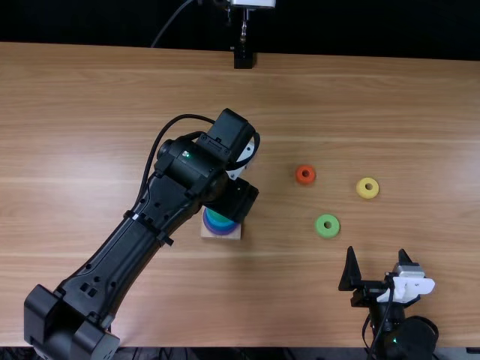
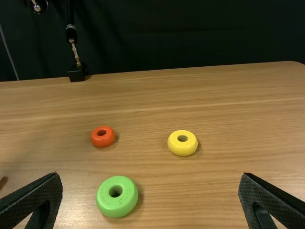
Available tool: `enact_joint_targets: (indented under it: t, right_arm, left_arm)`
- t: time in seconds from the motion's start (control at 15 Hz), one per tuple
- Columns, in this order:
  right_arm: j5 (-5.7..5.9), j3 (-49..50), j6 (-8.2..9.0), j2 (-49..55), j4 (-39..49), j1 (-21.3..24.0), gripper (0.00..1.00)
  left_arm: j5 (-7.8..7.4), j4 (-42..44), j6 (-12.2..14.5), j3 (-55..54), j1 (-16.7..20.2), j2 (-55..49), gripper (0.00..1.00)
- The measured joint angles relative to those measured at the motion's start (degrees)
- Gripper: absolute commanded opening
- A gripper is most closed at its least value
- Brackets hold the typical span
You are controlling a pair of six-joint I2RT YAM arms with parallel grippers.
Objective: Build the Hanoi tower: stack the rings onto the peg from bottom to top in this color order: purple, dark blue, light blue, dark green, light green, yellow, orange.
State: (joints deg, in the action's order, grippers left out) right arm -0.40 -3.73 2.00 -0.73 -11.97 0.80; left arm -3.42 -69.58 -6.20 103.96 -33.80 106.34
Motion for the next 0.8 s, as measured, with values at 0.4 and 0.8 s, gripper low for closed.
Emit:
enact_joint_targets:
  t: [0.4, 0.8]
  right_arm:
    - [-0.02, 0.0, 0.02, 0.0, -0.02, 0.0, 1.0]
    - [0.0, 0.0, 0.0, 0.0, -0.04, 0.0, 1.0]
  left_arm:
    - [-0.46, 8.15, 0.04, 6.01, 4.15, -1.33, 1.0]
    - [0.2, 20.33, 0.17, -10.69, 19.61, -24.9, 1.0]
